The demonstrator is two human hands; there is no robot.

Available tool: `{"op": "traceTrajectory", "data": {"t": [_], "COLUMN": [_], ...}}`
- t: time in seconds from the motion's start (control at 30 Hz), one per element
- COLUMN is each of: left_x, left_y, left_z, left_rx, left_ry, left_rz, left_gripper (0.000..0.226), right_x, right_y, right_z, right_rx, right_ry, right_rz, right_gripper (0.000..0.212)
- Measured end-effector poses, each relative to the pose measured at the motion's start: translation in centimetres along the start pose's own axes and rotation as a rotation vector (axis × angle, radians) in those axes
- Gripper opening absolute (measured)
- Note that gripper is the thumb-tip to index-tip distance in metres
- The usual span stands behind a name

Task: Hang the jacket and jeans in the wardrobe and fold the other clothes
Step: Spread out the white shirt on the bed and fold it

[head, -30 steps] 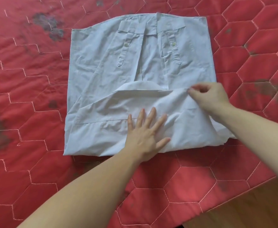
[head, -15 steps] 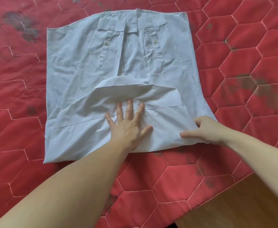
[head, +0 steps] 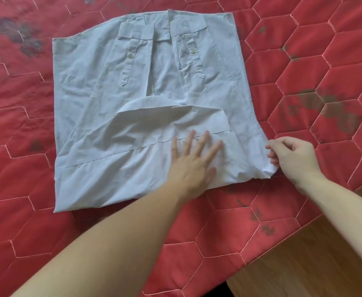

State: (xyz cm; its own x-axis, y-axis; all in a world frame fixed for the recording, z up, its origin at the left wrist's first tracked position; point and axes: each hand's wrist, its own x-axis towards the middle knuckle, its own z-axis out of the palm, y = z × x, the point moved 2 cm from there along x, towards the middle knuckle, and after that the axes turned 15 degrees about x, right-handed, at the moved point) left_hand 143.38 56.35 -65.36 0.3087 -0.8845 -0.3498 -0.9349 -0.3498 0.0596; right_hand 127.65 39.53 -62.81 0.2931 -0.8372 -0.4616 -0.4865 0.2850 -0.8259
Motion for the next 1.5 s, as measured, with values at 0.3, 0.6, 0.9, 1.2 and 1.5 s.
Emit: {"op": "traceTrajectory", "data": {"t": [0.3, 0.6, 0.9, 1.2, 1.5], "left_x": [4.5, 4.2, 4.1, 5.4, 5.6], "left_y": [6.5, 4.5, 4.3, 4.2, 4.7], "left_z": [-3.2, -2.5, -3.0, -3.4, -3.1], "left_rx": [0.200, -0.010, -0.064, -0.126, -0.080], "left_ry": [0.082, 0.351, 0.492, 0.344, 0.341], "left_rz": [0.322, 0.330, 0.465, 0.481, 0.356], "left_gripper": [0.027, 0.019, 0.017, 0.028, 0.028], "right_x": [-1.4, -1.8, -0.1, -0.2, -0.7], "right_y": [2.3, 0.5, 0.4, -0.2, 2.3], "right_z": [-1.8, 1.3, 1.8, 1.1, -0.4], "right_rx": [0.006, 0.140, -0.038, 0.019, -0.329], "right_ry": [-0.026, -0.209, -0.368, -0.517, -0.544], "right_rz": [0.343, 0.006, -0.014, 0.133, 0.013], "right_gripper": [0.013, 0.010, 0.017, 0.045, 0.024]}}
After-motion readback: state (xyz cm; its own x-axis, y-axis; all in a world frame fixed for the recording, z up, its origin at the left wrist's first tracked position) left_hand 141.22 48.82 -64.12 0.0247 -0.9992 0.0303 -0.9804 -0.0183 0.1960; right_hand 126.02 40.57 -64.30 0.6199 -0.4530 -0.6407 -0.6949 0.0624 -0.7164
